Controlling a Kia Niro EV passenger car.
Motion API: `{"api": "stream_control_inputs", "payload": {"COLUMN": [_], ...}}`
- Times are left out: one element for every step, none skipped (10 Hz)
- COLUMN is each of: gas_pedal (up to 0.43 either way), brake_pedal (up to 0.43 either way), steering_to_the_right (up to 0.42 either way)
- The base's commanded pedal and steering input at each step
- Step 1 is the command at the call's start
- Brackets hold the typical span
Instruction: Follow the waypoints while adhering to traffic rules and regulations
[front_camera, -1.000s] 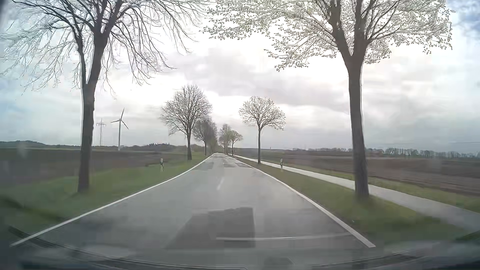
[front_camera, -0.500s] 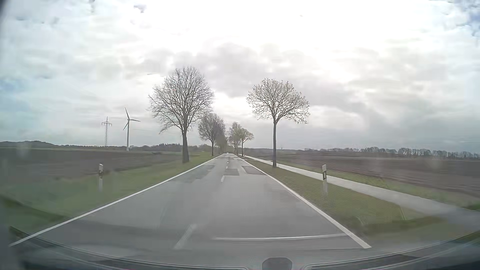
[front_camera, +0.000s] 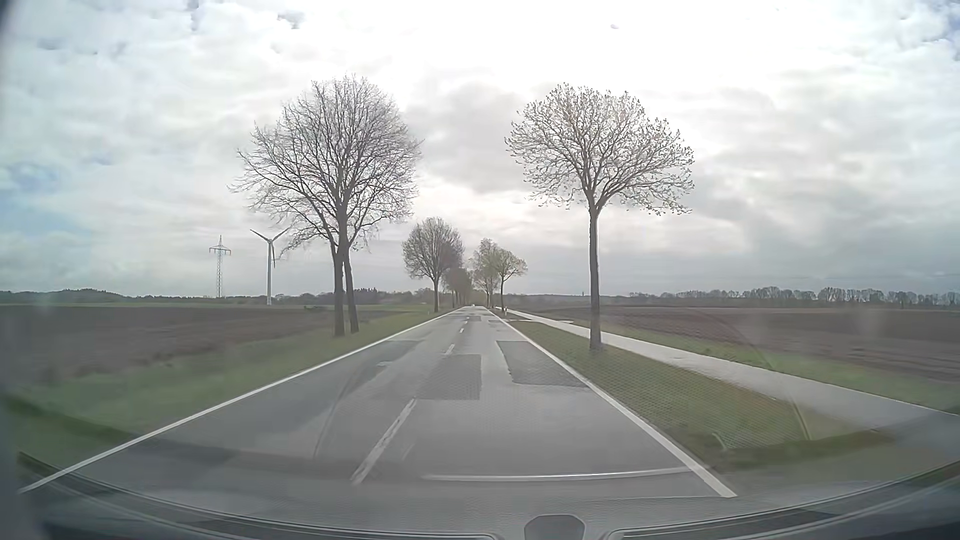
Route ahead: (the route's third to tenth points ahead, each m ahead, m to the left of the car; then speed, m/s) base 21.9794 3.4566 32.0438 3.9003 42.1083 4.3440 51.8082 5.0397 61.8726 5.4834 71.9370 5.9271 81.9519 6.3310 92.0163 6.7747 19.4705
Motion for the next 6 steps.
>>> {"api": "stream_control_inputs", "payload": {"gas_pedal": [0.248,0.248,0.248,0.248,0.248,0.248], "brake_pedal": [0.000,0.000,0.000,0.000,0.000,0.000], "steering_to_the_right": [-0.016,-0.016,-0.016,-0.015,-0.015,-0.015]}}
